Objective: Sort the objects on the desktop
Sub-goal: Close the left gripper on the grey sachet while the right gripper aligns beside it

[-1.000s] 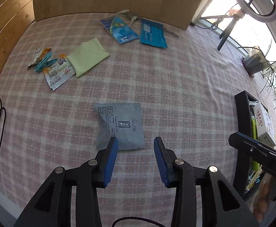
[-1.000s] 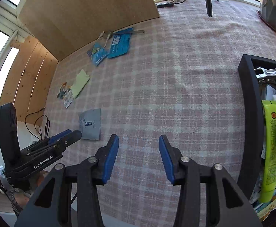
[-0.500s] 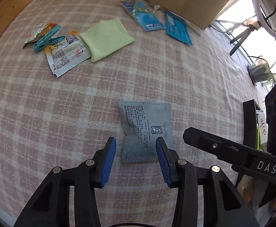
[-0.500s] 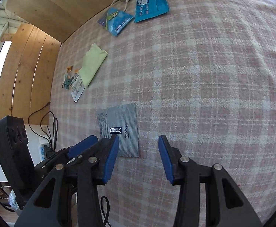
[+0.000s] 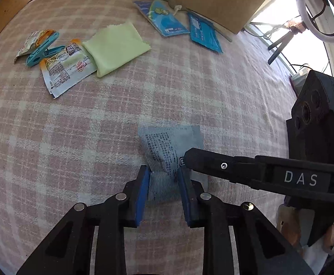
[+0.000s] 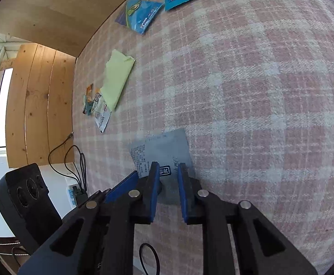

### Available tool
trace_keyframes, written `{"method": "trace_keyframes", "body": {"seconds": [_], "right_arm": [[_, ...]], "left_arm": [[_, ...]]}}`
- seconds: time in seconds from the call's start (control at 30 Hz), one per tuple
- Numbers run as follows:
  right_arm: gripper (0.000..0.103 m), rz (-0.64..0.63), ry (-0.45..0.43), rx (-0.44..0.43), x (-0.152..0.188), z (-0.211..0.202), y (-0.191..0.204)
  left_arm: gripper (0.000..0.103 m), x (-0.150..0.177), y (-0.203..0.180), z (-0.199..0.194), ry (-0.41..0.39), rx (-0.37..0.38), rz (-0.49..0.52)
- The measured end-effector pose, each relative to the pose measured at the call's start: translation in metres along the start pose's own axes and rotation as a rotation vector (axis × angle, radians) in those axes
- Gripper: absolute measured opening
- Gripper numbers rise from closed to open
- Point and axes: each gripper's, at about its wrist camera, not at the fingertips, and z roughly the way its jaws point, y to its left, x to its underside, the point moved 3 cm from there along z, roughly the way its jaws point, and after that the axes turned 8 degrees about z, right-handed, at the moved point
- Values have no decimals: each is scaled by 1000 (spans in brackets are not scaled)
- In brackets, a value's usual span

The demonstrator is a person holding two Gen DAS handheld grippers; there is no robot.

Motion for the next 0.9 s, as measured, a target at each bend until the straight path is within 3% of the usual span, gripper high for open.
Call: {"method": "trace_keyframes", "body": {"seconds": [0.2,0.33,0.43,0.57,0.67,0.9], "right_arm": [[12,-11,-5,11,7,3,2],[12,-42,-11,49,7,-5,2],[22,-80,-106,123,2,-23,-1],[27,-64,-54,71,-3,-16,-7],[40,-88,-66,49,-2,-14,-1],[48,-143,-91,95,2,-7,15]], "left_arm": [[19,8,-2,-6,-13,-48,41],[19,9,4,-7,-23,-29,20],[16,12,10,-10,-30,-13,5],[15,17,13,-11,-59,15,4],[14,22,15,-14,-85,20,34],[11,23,13,-19,-100,31,29]]}}
